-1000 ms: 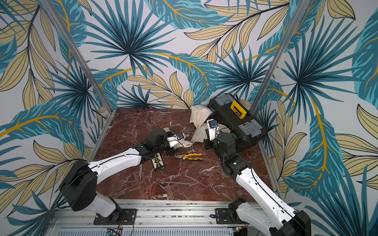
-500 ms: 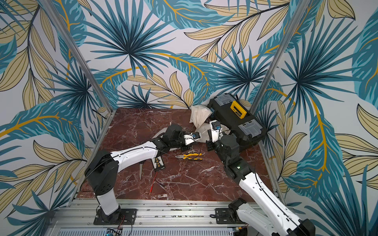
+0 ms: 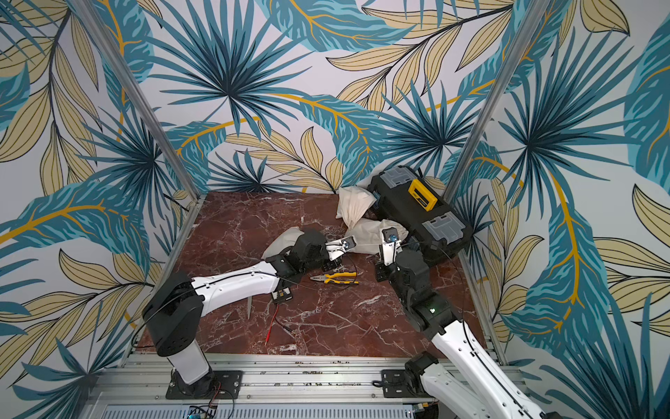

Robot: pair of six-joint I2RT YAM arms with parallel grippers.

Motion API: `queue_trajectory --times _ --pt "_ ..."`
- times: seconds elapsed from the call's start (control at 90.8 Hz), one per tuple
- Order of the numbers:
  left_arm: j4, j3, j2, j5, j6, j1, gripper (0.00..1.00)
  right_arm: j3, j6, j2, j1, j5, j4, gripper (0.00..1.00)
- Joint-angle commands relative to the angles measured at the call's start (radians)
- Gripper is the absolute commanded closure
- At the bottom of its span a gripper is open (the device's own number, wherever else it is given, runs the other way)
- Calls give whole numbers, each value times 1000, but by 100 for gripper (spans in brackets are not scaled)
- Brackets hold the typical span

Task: Close the soil bag
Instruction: Frap the soil bag at the center of the board.

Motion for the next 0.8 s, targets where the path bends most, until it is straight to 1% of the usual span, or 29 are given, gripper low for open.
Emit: queue_trajectory --times 0.0,0.022,0.044,0.143,0.308,0.407,0.507,0.54,0.617,0.727,0.793 --pt "-300 -62 66 -379 -21 91 95 30 39 -115 -81 305 138 100" --pt "-304 -61 70 -393 -23 93 91 32 40 -118 -85 310 135 100" --pt "-305 -61 72 -408 -24 95 90 33 42 -121 -89 316 132 100" --pt "-325 -58 81 -443 -42 116 89 35 48 -130 -104 330 122 100" --pt "-345 -63 89 -446 -51 144 87 27 55 -130 -121 327 129 100" --pt "-356 -64 101 -452 -51 154 80 27 55 -123 -131 319 131 100" --pt "-358 -62 112 -468 -48 158 77 27 55 -124 -141 312 132 100" --pt "-358 -63 115 -472 -48 160 78 28 55 -125 -144 310 134 100" --pt "-358 -62 115 -474 -61 173 88 30 55 -125 -153 301 135 100" --pt "-357 -65 107 -493 -74 197 93 25 56 -124 -167 302 130 100" --pt "-358 -70 100 -519 -86 226 100 20 58 -128 -176 306 129 100"
